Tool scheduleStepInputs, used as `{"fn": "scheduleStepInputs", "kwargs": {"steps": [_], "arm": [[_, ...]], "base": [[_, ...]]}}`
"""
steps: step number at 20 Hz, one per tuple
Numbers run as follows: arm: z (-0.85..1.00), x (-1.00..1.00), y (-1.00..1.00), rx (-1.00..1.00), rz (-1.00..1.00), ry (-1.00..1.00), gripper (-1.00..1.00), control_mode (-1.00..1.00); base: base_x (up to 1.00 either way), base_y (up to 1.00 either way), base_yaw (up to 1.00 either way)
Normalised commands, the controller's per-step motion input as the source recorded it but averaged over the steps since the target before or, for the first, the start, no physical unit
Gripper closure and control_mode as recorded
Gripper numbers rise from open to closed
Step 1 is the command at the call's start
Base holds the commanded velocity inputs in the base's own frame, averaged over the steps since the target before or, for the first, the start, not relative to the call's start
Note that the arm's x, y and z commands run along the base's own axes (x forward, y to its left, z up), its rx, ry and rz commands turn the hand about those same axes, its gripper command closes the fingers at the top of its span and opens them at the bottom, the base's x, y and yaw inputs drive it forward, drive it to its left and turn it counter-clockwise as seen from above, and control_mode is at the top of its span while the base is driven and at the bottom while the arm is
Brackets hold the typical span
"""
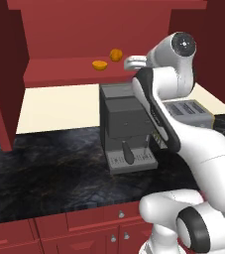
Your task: Pick the oranges from the cabinet and place them in one bowl. Pick the banana from the sink and place it in the other bowl.
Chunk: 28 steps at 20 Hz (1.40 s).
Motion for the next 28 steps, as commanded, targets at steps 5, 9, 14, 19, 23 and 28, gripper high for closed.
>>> {"fn": "scheduleStepInputs", "kwargs": {"steps": [5,9,14,19,23,28], "arm": [[-0.06,0.52,0.00,0.00,0.11,-0.05,-1.00,-1.00],[0.00,0.69,0.00,-0.02,0.10,0.00,-1.00,-1.00],[0.01,0.66,0.00,-0.09,0.01,0.03,-1.00,-1.00],[0.01,0.60,0.14,-0.07,-0.02,0.09,-1.00,-1.00],[0.00,0.38,0.26,-0.01,-0.01,0.01,-1.00,-1.00],[-0.01,0.46,0.21,-0.01,-0.02,0.00,-1.00,-1.00]], "base": [[0.00,0.00,0.00],[0.00,0.00,0.00],[0.00,0.00,0.00],[0.00,0.00,0.00],[0.00,0.00,0.00],[0.00,0.00,0.00]]}}
